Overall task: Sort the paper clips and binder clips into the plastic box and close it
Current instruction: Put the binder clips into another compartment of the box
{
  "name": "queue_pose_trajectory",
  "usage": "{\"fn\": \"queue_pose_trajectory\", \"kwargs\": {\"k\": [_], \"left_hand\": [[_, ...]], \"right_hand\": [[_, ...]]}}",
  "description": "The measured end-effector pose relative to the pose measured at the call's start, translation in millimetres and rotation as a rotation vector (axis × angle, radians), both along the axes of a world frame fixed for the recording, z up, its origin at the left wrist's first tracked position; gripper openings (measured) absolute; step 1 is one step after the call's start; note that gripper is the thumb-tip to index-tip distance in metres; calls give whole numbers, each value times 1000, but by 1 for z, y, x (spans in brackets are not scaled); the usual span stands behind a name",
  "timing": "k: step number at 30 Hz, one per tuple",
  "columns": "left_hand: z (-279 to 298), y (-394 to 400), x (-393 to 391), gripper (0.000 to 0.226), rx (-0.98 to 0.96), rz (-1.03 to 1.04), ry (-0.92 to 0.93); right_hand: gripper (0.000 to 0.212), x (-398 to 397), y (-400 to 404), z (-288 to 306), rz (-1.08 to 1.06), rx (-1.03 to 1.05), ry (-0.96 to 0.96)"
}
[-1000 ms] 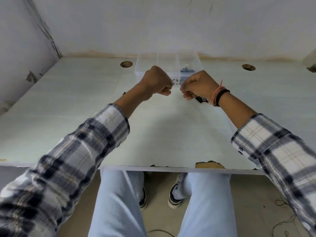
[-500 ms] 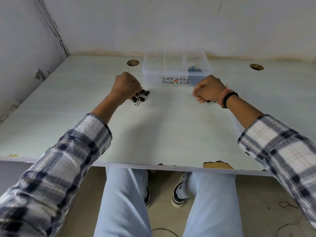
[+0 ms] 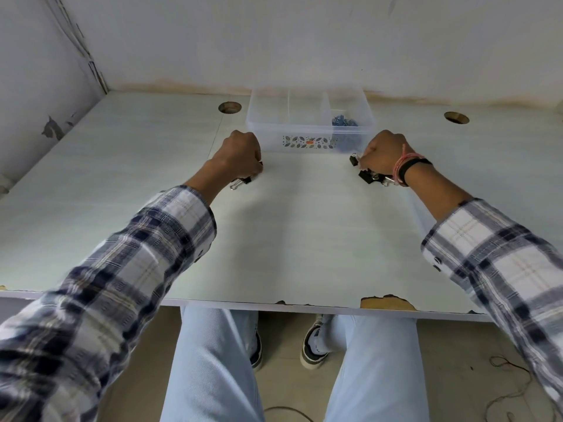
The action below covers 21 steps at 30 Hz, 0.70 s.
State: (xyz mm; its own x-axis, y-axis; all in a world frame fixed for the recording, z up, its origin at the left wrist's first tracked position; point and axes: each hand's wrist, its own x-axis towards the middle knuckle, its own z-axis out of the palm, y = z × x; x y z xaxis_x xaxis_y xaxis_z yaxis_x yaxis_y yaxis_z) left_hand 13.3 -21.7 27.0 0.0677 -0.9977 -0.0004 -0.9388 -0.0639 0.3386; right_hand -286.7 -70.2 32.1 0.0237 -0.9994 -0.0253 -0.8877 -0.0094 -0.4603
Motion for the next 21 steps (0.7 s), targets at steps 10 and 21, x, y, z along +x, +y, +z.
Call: {"fn": "queue_pose_trajectory", "kwargs": {"k": [10,21], "left_hand": [[13,-1,-5,12,-119,-26,195],[28,10,-29,16,178,128,1206]], "right_hand": [[33,13,-7,-3,123,-1,101],[25,28,2,3,70,130,-469]]}}
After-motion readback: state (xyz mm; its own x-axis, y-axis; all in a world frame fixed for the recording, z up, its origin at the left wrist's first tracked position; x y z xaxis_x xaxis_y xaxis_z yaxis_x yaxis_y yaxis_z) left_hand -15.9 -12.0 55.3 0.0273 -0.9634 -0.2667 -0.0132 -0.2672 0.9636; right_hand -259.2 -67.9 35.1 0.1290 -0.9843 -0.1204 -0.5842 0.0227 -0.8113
